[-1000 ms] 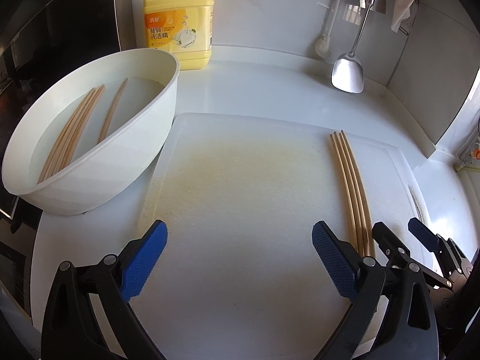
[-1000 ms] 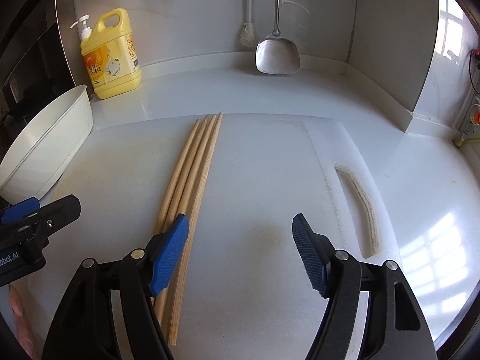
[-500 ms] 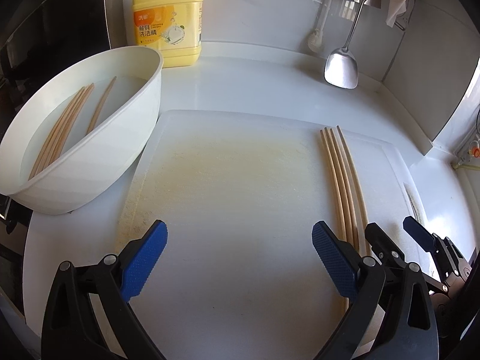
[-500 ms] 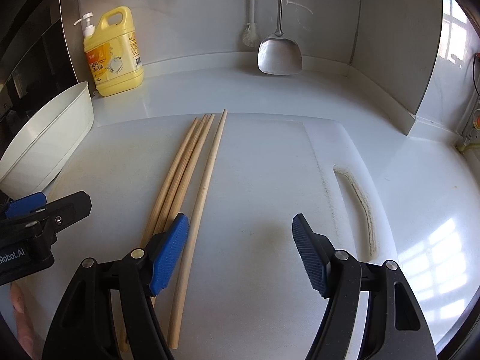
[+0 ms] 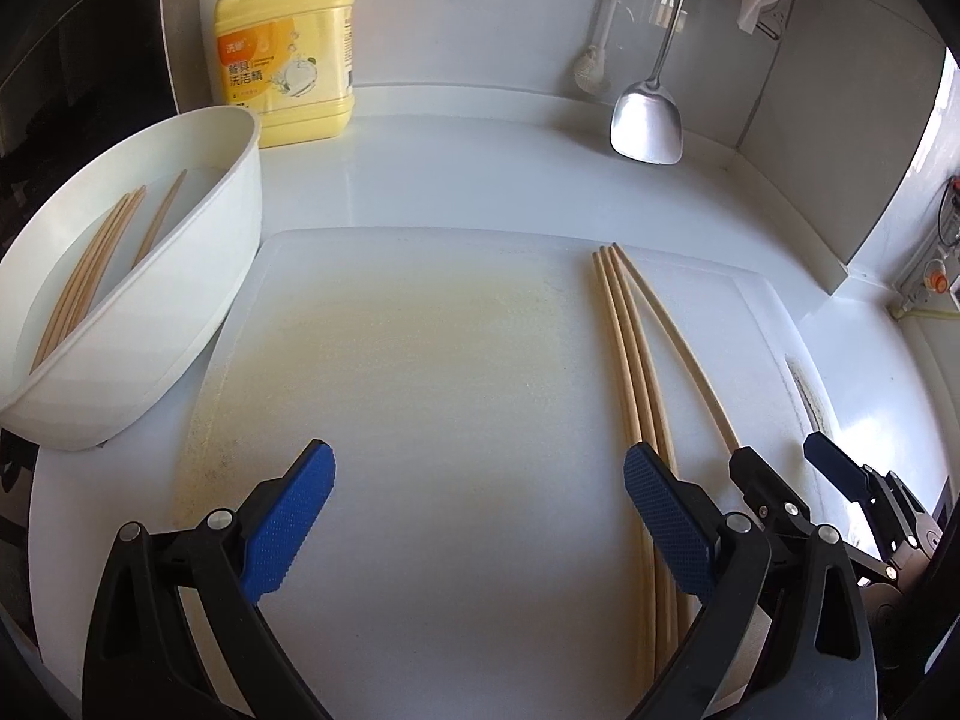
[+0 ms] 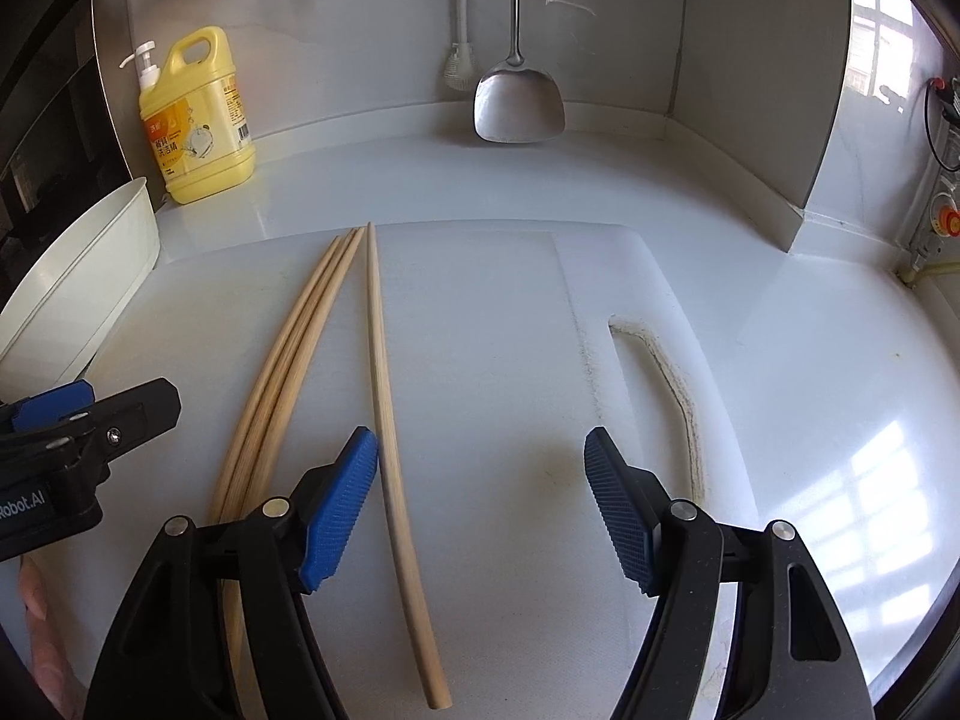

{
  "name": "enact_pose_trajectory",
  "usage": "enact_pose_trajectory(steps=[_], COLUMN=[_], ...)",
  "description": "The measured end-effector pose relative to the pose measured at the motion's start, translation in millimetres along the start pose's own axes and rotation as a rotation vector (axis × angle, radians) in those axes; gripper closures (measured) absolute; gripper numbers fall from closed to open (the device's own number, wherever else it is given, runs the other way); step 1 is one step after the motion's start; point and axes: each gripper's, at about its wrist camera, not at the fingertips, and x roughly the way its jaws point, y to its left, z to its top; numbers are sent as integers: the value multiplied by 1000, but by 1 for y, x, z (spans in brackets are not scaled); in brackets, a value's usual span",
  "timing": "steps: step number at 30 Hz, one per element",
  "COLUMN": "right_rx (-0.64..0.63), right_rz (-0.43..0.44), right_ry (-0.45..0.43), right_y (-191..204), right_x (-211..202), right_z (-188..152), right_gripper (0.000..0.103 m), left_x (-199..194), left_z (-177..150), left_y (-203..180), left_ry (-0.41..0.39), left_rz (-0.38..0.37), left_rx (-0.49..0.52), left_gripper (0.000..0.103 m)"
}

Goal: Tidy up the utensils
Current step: 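Spread the remaining chopsticks apart with the right tool while the left tool aligns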

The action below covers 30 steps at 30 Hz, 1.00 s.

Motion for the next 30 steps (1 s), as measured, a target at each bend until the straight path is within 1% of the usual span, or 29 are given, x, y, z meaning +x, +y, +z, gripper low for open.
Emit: enact_pose_trajectory(steps=[11, 15, 18, 22, 25, 27, 28, 30], right_rx=[25, 25, 25, 21, 17, 9, 4, -11], right_rz=[1, 7, 9, 11, 13, 13, 7, 10], right_ry=[-9, -8, -7, -6, -8, -9, -9, -6], right_y=[-21, -23, -23, -22, -21, -19, -18, -17], right_x=[-5, -5, -5, -3, -2, 0, 1, 4], right_z=[-4, -3, -2, -2, -2, -1, 0, 2], right_gripper=[35, 35, 35, 35, 35, 35, 35, 35], left_x=[10, 13, 13, 11, 14, 18, 18, 18], left_z=[1, 0, -2, -4, -3, -2, -2, 0], left_y=[-16, -16, -17, -14, -18, -23, -23, -19], left_ry=[22, 34, 28, 27, 24, 28, 15, 18], left_rz=[4, 10, 18, 12, 20, 53, 57, 58], left_rx=[44, 47, 62, 68, 82, 112, 116, 100], left_gripper=[8, 8, 7, 5, 5, 5, 5, 5])
